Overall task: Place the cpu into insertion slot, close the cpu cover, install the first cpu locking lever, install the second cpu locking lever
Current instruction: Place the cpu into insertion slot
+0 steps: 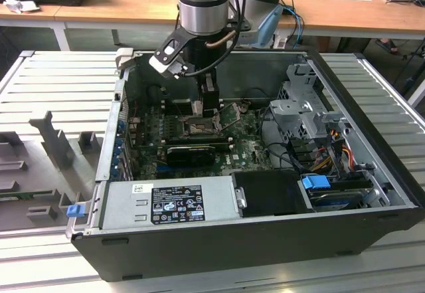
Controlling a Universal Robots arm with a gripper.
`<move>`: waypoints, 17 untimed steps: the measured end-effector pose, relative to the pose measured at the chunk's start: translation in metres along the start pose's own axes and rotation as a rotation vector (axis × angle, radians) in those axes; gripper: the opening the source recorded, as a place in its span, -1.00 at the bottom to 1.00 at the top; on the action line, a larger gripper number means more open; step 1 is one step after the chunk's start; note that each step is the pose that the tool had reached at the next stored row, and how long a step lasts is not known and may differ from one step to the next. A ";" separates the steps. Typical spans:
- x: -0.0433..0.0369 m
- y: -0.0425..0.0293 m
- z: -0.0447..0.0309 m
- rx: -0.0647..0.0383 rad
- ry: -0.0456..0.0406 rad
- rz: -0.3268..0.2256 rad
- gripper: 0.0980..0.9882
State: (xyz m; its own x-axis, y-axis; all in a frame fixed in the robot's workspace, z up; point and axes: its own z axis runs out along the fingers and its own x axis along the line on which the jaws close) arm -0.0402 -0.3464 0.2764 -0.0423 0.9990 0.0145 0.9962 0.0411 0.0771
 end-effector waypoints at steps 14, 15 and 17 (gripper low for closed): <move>0.0075 -0.0019 0.0288 0.001 -0.0006 0.007 -0.03; 0.0111 -0.0019 0.0318 0.001 -0.0004 0.007 -0.03; 0.0165 -0.0022 0.0364 0.001 -0.0003 0.007 -0.03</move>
State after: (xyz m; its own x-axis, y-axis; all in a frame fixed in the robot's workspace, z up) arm -0.0402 -0.3294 0.2402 -0.0357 0.9993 0.0148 0.9965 0.0345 0.0763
